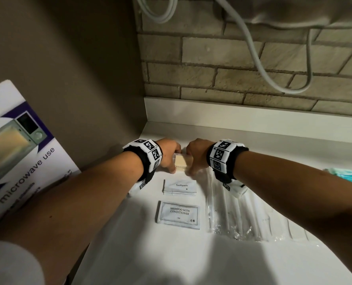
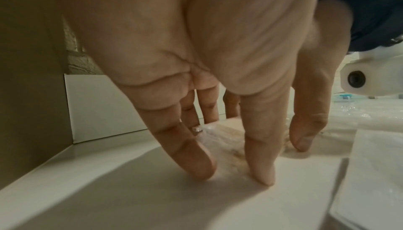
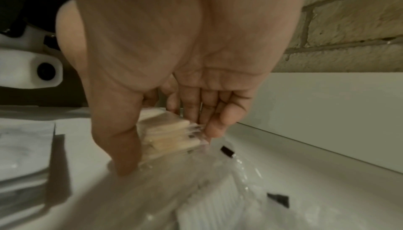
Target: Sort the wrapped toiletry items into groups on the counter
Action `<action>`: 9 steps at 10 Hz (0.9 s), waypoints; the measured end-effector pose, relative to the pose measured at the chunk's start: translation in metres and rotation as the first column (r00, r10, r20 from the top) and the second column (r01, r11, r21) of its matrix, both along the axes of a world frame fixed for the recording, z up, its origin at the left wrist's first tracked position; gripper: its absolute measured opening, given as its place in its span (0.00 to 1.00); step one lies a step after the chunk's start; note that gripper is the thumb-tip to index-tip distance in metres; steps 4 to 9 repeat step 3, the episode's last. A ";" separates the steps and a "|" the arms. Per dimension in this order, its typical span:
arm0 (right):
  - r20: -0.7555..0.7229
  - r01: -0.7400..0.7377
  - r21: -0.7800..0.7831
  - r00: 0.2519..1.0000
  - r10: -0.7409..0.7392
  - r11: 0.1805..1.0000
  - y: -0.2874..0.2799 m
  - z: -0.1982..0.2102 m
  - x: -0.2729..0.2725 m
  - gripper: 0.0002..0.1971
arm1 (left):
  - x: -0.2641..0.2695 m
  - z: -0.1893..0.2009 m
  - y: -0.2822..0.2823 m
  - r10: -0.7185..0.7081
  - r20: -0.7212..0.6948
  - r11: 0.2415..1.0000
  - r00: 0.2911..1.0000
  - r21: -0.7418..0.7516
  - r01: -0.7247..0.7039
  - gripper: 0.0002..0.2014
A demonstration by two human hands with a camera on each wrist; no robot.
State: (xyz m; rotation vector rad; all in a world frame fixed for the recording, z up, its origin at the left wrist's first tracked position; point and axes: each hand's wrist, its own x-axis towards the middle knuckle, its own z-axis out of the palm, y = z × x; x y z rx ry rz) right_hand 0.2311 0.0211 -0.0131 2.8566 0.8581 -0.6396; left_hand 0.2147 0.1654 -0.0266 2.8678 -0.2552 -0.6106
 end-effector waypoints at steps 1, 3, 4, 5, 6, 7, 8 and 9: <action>-0.003 -0.001 0.009 1.000 0.001 1.000 -0.001 -0.002 0.002 0.23 | 0.001 -0.001 0.001 -0.022 0.017 1.000 1.000 -0.002 0.022 0.27; 0.044 0.015 -0.009 0.999 -0.015 1.000 -0.005 0.008 -0.003 0.33 | -0.003 0.005 0.005 0.011 0.008 1.000 1.000 -0.022 -0.011 0.43; 0.044 0.015 -0.009 0.999 -0.015 1.000 -0.005 0.008 -0.003 0.33 | -0.003 0.005 0.005 0.011 0.008 1.000 1.000 -0.022 -0.011 0.43; 0.044 0.015 -0.009 0.999 -0.015 1.000 -0.005 0.008 -0.003 0.33 | -0.003 0.005 0.005 0.011 0.008 1.000 1.000 -0.022 -0.011 0.43; 0.044 0.015 -0.009 0.999 -0.015 1.000 -0.005 0.008 -0.003 0.33 | -0.003 0.005 0.005 0.011 0.008 1.000 1.000 -0.022 -0.011 0.43; 0.044 0.015 -0.009 0.999 -0.015 1.000 -0.005 0.008 -0.003 0.33 | -0.003 0.005 0.005 0.011 0.008 1.000 1.000 -0.022 -0.011 0.43; 0.044 0.015 -0.009 0.999 -0.015 1.000 -0.005 0.008 -0.003 0.33 | -0.003 0.005 0.005 0.011 0.008 1.000 1.000 -0.022 -0.011 0.43; 0.044 0.015 -0.009 0.999 -0.015 1.000 -0.005 0.008 -0.003 0.33 | -0.003 0.005 0.005 0.011 0.008 1.000 1.000 -0.022 -0.011 0.43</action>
